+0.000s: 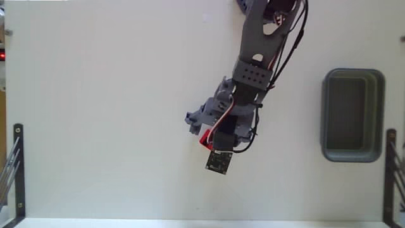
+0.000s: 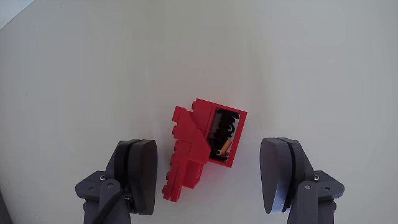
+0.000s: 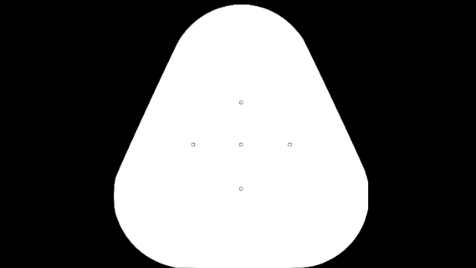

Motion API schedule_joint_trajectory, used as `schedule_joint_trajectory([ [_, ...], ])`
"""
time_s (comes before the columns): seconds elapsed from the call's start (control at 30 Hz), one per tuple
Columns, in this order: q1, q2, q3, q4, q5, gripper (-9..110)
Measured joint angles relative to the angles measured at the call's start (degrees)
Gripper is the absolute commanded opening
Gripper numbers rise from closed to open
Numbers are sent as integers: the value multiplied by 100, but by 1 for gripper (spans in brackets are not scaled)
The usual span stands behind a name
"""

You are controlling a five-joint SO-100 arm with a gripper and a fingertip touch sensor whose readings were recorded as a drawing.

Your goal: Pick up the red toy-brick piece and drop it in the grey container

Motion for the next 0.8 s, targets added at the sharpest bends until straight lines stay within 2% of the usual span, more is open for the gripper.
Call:
schedule_joint_trajectory([
  [0.8,0,0,0,0,0,100],
])
